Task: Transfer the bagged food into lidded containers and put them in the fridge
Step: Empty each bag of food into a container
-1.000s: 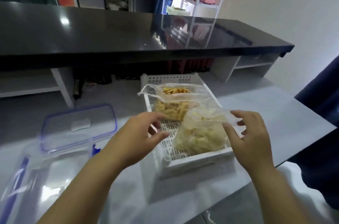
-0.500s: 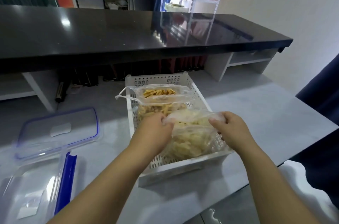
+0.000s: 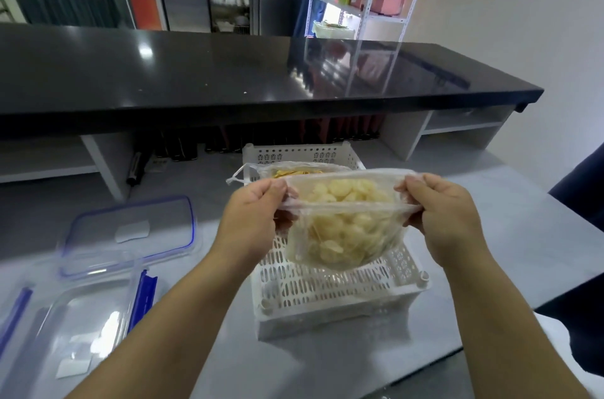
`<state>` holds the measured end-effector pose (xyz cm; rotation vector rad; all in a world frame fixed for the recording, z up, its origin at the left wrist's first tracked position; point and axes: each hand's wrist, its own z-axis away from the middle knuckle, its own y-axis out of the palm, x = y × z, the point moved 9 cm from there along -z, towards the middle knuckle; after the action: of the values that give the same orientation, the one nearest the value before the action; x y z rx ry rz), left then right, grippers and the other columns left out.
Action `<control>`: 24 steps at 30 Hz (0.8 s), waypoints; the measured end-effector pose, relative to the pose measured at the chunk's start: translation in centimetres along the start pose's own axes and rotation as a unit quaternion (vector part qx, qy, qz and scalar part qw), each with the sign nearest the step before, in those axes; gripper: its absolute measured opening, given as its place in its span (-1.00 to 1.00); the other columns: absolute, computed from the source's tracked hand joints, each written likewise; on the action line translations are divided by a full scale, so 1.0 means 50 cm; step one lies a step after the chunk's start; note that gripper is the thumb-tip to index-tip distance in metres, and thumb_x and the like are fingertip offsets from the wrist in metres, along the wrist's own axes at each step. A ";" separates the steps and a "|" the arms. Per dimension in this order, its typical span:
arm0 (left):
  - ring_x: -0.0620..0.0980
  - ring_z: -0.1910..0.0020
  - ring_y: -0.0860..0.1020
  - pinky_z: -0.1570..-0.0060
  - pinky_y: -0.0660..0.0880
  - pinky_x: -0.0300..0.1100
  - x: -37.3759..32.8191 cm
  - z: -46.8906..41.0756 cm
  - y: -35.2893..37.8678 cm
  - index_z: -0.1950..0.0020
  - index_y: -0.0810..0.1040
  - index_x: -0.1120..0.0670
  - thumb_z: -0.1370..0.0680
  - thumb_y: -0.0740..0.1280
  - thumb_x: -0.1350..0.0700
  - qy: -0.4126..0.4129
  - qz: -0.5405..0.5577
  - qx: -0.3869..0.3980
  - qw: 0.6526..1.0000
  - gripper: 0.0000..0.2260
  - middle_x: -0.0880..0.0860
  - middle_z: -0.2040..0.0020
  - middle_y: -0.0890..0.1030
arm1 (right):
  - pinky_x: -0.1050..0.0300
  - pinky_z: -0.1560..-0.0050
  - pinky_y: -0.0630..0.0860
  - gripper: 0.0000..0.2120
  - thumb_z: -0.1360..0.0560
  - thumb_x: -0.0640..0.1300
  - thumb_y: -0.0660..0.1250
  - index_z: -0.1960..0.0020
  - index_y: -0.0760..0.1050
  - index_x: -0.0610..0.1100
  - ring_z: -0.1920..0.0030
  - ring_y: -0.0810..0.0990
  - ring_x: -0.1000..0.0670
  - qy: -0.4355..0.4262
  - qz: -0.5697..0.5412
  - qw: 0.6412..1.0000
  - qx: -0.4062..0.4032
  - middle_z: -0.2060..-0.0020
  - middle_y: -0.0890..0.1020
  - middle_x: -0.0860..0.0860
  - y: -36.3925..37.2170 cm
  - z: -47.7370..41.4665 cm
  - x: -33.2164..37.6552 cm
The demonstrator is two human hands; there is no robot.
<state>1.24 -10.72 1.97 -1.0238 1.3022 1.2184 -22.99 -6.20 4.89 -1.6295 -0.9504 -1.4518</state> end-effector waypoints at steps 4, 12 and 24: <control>-0.05 0.38 0.47 0.24 0.49 -0.10 -0.061 0.023 -0.058 0.37 0.55 0.06 -0.62 0.16 0.12 0.059 0.010 -0.038 0.997 -0.62 -0.03 0.45 0.51 | 0.28 0.50 0.41 -0.67 -0.60 -0.22 0.16 0.31 0.51 -0.21 0.50 0.39 0.12 -0.070 -0.008 0.997 0.039 0.54 0.44 0.09 0.057 0.027 0.066; 0.07 0.26 0.48 0.04 0.52 0.12 -0.121 0.154 -0.266 0.20 0.51 0.29 -0.60 0.16 0.08 0.119 -0.024 -0.147 0.982 -0.67 0.26 0.28 0.51 | 0.20 0.35 0.40 -0.62 -0.54 0.07 0.24 0.39 0.47 -0.06 0.39 0.38 0.03 -0.104 -0.068 0.981 0.151 0.44 0.45 0.04 0.254 0.147 0.079; 0.09 0.23 0.62 0.45 0.48 -0.13 -0.041 0.321 -0.557 0.27 0.57 -0.06 -0.46 0.18 -0.15 -0.002 -0.032 -0.131 0.991 -0.73 0.15 -0.01 0.64 | -0.24 0.27 0.60 -0.74 -0.48 0.08 0.20 0.22 0.57 -0.02 0.16 0.69 -0.17 0.050 -0.079 0.966 0.241 0.14 0.67 -0.09 0.521 0.375 0.001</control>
<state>30.99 1.66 1.70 -1.2389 1.1155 1.3651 8.56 -1.18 2.01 -1.1359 -1.2804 -1.2622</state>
